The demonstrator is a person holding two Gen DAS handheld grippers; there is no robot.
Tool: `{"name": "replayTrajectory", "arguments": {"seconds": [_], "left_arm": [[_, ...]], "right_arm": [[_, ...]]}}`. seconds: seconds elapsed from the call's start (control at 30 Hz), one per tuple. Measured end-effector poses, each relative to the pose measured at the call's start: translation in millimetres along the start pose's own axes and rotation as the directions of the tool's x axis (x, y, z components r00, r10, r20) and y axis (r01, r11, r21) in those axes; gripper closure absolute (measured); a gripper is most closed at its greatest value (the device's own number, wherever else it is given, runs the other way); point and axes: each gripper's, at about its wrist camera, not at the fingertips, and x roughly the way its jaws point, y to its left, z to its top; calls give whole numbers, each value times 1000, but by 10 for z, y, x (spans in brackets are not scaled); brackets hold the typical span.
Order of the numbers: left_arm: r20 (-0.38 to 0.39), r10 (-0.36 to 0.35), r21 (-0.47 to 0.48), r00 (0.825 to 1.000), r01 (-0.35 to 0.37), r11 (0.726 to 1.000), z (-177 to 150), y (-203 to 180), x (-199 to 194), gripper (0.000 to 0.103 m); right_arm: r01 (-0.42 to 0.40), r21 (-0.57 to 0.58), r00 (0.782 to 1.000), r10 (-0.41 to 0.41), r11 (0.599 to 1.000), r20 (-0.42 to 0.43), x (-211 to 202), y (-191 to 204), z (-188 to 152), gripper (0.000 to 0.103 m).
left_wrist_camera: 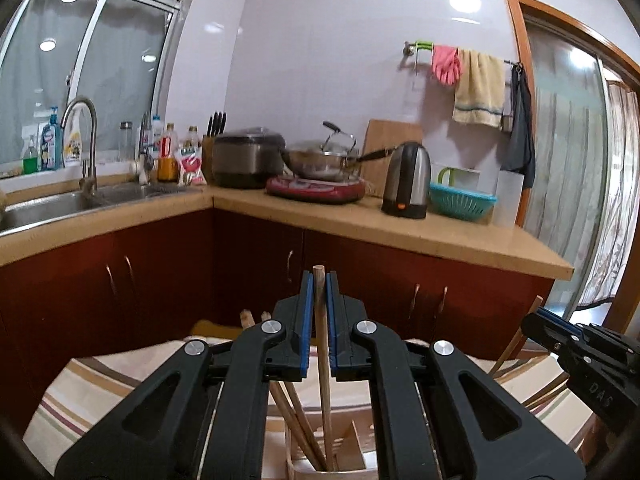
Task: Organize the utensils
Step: 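Lower both held chopsticks into the beige caddy, then open both grippers to release the chopsticks in the caddy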
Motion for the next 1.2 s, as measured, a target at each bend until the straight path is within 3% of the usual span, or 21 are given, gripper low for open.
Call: {"name": "replayTrajectory", "arguments": {"seconds": [0.1,0.2,0.47,0.8,0.93,1.2], "left_arm": [[-6,0,4,1000,0,1000,-68,5,9,86],[8,3,-11,1000,-3,1000,-64,9,-12,52],[22,-8,-13,1000,9,1000,-33,-3,-167,42],[68,26,35,997,-28,999,-175,-145,-714,37],[75,49,45,996,-53,998,-367,-195,-999,37],[8,85,11,996,-85,996,-848,-156,-1400,37]], "right_arm": [[7,7,1000,-7,1000,-7,41,-28,-22,93],[12,12,1000,-12,1000,-2,44,-33,-10,75],[27,2,999,-27,1000,29,-103,-38,49,61],[56,-17,994,-54,998,90,-616,-43,4,57],[78,-7,993,-77,997,90,-899,-92,-215,57],[109,0,994,-109,994,26,-1215,-92,-884,57]]}}
